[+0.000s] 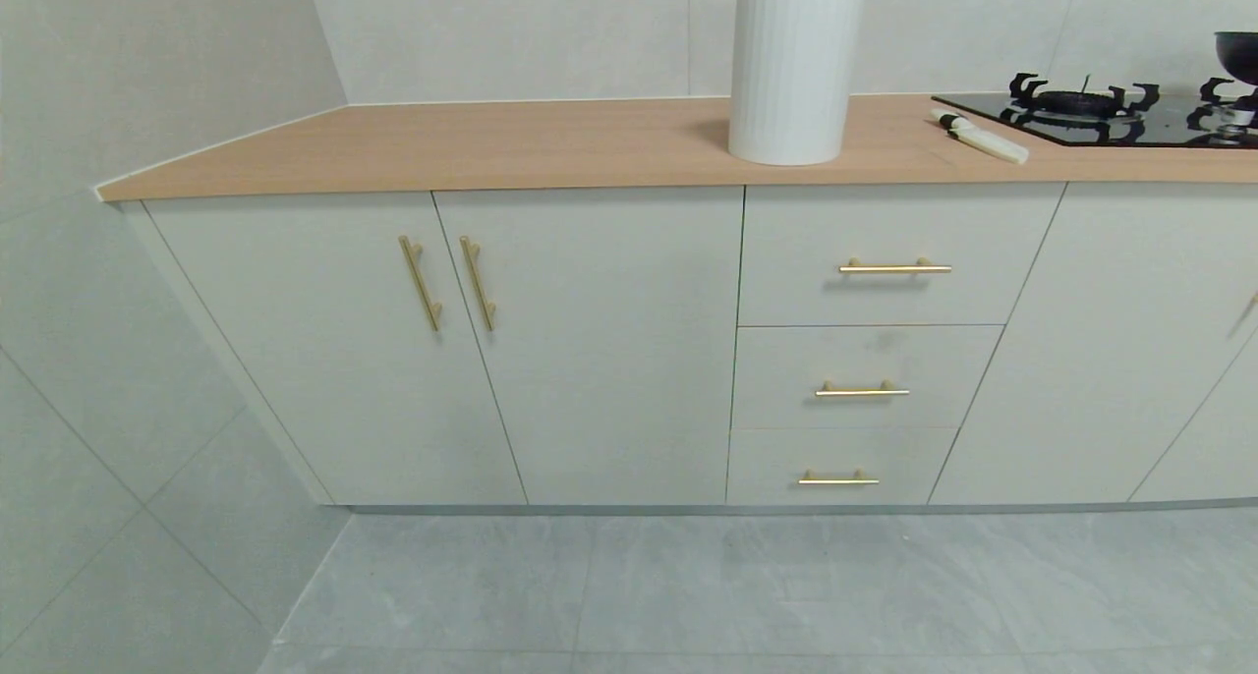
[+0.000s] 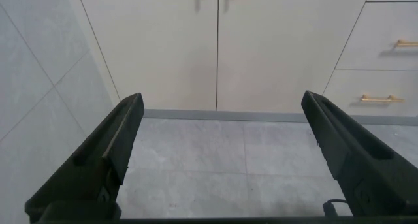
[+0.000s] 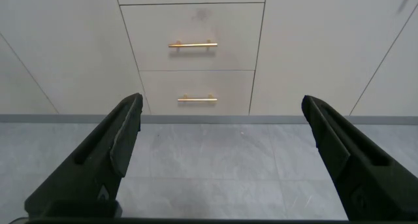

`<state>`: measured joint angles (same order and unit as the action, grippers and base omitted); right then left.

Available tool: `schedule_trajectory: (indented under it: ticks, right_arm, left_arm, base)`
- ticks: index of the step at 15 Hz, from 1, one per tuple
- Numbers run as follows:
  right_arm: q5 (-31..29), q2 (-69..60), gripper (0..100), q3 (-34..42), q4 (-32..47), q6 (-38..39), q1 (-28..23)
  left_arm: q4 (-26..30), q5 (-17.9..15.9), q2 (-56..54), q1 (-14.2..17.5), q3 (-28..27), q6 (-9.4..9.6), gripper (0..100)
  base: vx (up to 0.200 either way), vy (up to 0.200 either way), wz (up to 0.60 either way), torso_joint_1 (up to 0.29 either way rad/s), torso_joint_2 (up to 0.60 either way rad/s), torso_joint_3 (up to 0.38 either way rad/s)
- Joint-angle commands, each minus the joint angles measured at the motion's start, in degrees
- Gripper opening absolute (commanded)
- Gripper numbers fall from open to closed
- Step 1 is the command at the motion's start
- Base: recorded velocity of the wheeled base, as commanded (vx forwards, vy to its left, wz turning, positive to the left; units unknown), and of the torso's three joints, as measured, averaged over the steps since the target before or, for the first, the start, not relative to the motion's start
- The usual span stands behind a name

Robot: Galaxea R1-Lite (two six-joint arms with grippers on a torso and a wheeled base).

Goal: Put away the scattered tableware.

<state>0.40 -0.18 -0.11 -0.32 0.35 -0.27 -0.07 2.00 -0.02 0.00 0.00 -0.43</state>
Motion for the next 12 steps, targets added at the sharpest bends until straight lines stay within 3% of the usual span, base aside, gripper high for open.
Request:
schedule_trajectory:
  ticks: [1,12]
  right_arm:
    - [-0.1,0.2,100,0.1,0.1,0.1,0.0]
    - [0.1,0.2,100,0.1,0.1,-0.5,0.0]
  left_arm:
    - [0.0,0.0,0.0,0.0,0.0,-0.01,100]
    - [0.0,0.0,0.0,0.0,0.0,-0.01,100]
  base:
    - [0.0,0.0,0.0,0.0,0.0,0.0]
    - [0.0,0.0,0.0,0.0,0.0,0.0]
